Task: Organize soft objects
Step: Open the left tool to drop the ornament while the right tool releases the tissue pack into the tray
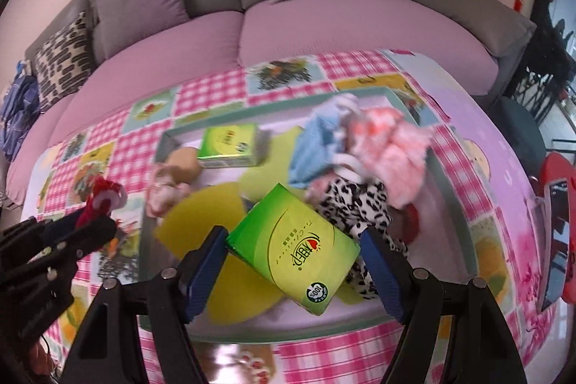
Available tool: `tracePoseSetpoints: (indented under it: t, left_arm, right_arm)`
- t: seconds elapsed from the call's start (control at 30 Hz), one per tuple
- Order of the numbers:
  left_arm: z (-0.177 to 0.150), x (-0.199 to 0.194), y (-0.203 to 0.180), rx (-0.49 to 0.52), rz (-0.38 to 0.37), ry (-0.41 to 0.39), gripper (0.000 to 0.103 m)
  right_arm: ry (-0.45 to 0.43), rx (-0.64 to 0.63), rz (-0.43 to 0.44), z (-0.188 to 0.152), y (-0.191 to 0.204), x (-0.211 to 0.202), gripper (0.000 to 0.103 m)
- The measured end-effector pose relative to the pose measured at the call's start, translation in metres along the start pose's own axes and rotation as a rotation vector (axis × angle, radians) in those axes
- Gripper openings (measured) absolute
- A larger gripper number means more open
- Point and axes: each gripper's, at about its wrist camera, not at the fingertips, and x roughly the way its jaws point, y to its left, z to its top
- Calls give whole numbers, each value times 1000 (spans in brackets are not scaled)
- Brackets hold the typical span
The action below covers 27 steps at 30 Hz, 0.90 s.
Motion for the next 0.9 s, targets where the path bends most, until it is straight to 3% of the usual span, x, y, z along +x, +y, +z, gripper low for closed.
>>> tracePoseSetpoints:
  t: [0.3,0.7,0.77,0.83,0.9]
  left_arm:
    - [-5,26,-28,42,3,101,25]
    - [-10,48,-42,68,10,158,26]
    - [-9,45,-41,66,11,158,30]
    - [-8,41,-40,61,8,148,48]
    - [-8,35,-40,58,14,137,48]
  right_arm:
    - [14,29,34,1,-18,12,78]
    - [18,42,63,5,-20,21,79]
    - [18,40,65,6,-19,20,79]
    - [16,38,70,6,-20,19,79]
    - [17,38,77,6,-20,19,79]
